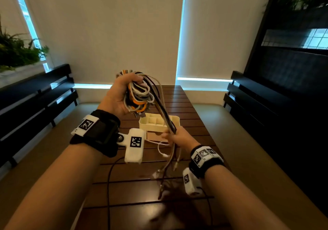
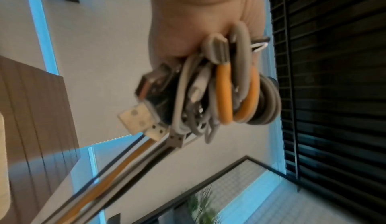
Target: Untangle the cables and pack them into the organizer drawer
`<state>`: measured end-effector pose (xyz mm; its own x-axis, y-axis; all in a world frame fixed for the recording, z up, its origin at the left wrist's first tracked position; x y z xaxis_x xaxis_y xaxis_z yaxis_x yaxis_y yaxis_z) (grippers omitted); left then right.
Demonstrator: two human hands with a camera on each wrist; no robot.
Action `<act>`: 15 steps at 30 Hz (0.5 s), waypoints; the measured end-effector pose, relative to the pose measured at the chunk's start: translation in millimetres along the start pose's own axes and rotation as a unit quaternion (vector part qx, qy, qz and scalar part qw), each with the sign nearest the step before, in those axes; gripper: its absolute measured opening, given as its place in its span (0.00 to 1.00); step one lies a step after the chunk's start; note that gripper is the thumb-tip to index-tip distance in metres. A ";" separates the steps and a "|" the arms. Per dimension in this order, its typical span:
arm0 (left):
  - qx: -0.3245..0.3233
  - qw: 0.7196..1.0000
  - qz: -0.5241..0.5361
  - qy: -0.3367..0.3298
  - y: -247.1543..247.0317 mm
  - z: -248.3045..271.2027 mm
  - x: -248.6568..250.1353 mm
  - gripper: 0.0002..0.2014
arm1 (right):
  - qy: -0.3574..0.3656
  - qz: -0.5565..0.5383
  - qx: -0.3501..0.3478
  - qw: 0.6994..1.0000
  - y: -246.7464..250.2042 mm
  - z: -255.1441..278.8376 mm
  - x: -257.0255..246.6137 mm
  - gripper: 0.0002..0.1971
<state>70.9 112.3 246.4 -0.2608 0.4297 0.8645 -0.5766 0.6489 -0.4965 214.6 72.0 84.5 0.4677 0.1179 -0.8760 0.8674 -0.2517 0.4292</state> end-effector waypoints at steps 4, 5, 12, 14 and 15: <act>0.028 0.998 0.018 -0.049 23.9 10.3 23.5 0.24 | -0.109 0.124 0.023 0.986 32.4 38.5 70.6 0.05; 0.032 0.998 0.008 -0.049 24.3 10.0 23.4 0.24 | -0.123 0.139 0.046 0.982 40.2 45.4 79.6 0.07; 0.020 0.997 -0.036 0.058 22.4 -13.4 -28.0 0.18 | -0.208 0.181 -0.097 0.956 33.6 56.0 110.0 0.44; 0.033 0.994 -0.066 0.076 25.4 -19.3 -40.1 0.16 | -0.200 0.170 -0.194 0.945 21.2 52.5 86.8 0.61; 0.037 0.993 -0.082 0.080 24.4 -21.3 -45.6 0.14 | -0.183 0.165 -0.206 0.947 20.5 48.3 66.8 0.62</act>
<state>85.2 121.8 193.2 -0.0362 0.4194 0.9071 -0.6588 0.6725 -0.3372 255.4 28.2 24.2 0.6995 -0.2614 -0.6652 0.7128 0.1881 0.6757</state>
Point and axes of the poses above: each hand's wrist, its own z-axis away from the middle knuckle, its own y-axis out of the back of the hand, x = y × z, the point moved 10 cm from there along -z, towards the middle knuckle, and after that the axes turned 13 degrees about y, right-handed, at the moved point
